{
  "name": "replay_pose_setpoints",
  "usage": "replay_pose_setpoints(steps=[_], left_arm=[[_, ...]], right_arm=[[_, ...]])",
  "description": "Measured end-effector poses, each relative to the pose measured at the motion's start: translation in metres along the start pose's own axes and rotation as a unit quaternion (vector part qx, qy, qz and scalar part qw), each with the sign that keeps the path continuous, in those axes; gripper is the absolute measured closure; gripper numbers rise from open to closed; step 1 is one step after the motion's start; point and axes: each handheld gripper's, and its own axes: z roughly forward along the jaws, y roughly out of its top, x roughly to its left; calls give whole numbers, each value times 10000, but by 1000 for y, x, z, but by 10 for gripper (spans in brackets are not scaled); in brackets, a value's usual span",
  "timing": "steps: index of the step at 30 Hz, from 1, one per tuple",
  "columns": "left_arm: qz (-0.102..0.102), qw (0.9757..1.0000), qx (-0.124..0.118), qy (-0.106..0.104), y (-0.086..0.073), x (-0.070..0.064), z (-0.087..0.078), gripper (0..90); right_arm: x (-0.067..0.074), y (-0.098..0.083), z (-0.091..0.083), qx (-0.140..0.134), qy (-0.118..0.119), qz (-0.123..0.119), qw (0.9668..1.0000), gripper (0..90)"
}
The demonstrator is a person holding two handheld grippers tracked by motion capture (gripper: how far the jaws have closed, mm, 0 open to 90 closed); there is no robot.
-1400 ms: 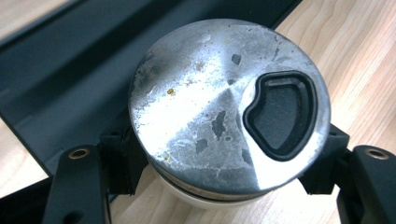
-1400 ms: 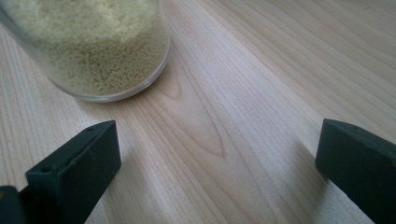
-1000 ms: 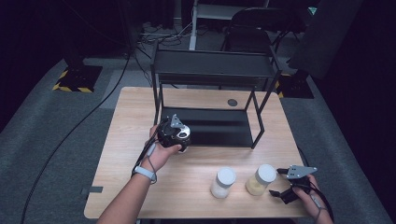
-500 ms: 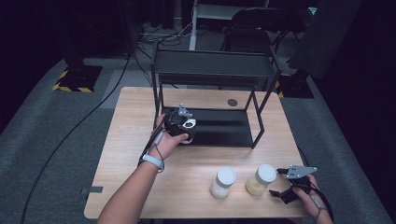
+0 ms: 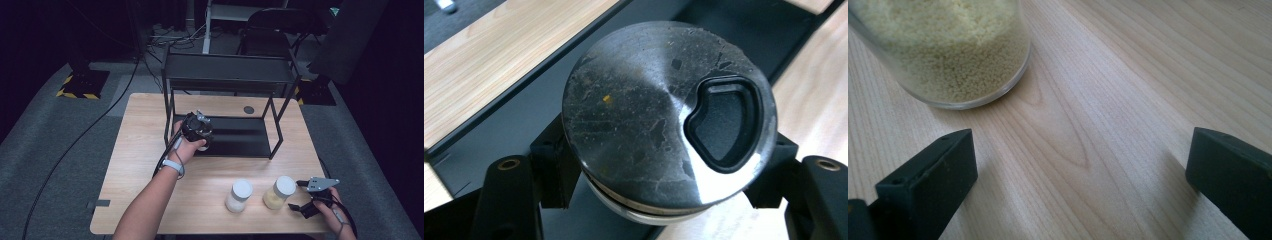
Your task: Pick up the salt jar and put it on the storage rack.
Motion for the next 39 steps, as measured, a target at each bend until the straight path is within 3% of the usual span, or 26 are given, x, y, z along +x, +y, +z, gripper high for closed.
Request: replay_pose_setpoints(steps=[11, 18, 25, 28, 39], left_arm=[[-201, 9995, 226, 26, -9, 9, 20, 300], [-238, 9995, 204, -10, -12, 13, 21, 300], [-401, 9989, 199, -115, -16, 22, 20, 295], [-429, 9990, 90, 16, -16, 16, 15, 184], [-31, 9996, -261, 99, -14, -4, -30, 113]], right_arm=[[0, 0, 0, 1, 0, 1, 10000, 0], [0, 0, 0, 0, 0, 0, 10000, 0], [0, 0, 0, 0, 0, 1, 10000, 0], [0, 0, 0, 1, 0, 2, 10000, 0], [0, 0, 0, 0, 0, 0, 10000, 0]])
